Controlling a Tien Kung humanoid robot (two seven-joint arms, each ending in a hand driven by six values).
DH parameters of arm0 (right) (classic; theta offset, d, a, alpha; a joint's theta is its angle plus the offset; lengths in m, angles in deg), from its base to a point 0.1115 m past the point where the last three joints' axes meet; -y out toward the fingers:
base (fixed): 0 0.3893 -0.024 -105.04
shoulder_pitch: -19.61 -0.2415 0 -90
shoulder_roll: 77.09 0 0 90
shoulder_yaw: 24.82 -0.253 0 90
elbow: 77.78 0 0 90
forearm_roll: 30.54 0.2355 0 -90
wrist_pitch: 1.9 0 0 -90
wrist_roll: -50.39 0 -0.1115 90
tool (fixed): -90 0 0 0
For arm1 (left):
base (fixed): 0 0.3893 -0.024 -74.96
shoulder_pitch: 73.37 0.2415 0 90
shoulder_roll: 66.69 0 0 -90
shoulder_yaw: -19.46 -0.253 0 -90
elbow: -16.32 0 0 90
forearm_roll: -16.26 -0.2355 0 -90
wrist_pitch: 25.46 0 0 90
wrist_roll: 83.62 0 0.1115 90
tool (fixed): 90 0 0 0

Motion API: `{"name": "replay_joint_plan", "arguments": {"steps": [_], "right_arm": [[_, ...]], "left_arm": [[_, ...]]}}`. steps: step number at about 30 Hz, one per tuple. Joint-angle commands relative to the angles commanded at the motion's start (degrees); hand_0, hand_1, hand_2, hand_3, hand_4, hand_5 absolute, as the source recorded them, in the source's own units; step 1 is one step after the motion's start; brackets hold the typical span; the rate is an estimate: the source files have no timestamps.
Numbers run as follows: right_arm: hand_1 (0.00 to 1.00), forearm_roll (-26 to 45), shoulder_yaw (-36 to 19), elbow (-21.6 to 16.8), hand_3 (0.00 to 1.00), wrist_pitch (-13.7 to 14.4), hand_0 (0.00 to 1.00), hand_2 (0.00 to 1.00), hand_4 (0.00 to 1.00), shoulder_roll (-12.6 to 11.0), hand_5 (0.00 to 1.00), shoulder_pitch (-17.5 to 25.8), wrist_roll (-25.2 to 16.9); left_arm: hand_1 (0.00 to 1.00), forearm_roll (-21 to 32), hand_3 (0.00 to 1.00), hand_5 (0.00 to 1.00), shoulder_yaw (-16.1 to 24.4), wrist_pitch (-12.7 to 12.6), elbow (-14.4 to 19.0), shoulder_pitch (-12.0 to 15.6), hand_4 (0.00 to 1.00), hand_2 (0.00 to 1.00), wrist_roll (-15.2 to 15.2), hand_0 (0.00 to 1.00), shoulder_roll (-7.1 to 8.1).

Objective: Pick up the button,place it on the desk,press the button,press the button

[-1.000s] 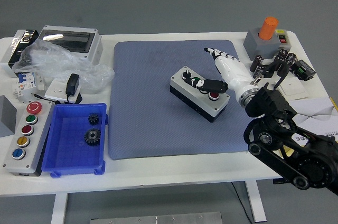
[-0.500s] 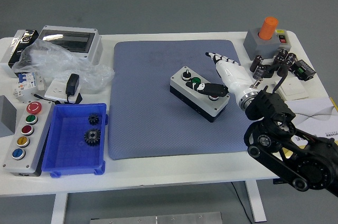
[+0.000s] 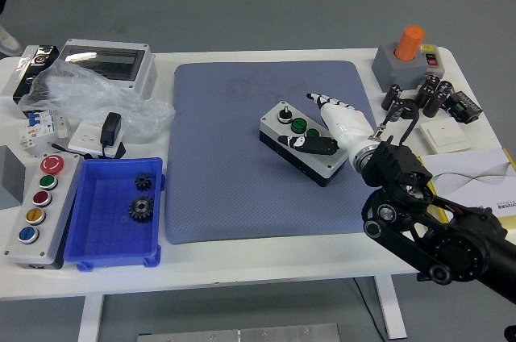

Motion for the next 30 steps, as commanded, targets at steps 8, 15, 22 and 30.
{"name": "replay_joint_plan", "arguments": {"steps": [8,15,22,30], "right_arm": [[0.998,0.55,1.00,2.30,0.998,-0.25,0.955,0.998,0.998,0.26,0.753,-0.40,0.20],[0.998,0.38,3.12,2.76,0.998,-0.84,0.956,0.998,0.998,0.67,0.750,-1.01,1.51],[0.942,0.10,5.29,3.18,0.998,-0.75,0.867,0.977,0.998,1.18,0.731,-1.70,2.82],[0.814,-0.89,6.49,4.25,0.998,2.29,0.761,0.853,0.998,1.60,0.676,-2.24,4.50]], "left_arm": [[0.680,0.08,0.616,0.345,-0.24,0.00,-0.04,0.04,0.626,0.603,0.03,0.670,-0.09],[0.680,-0.08,0.614,0.346,-0.17,-0.01,0.01,-0.06,0.627,0.603,-0.02,0.670,-0.10],[0.680,-0.11,0.612,0.342,-0.28,0.00,0.04,-0.16,0.624,0.602,-0.01,0.670,-0.09],[0.680,-0.02,0.612,0.337,-0.43,-0.01,0.04,-0.23,0.618,0.602,-0.04,0.669,-0.08]]}}
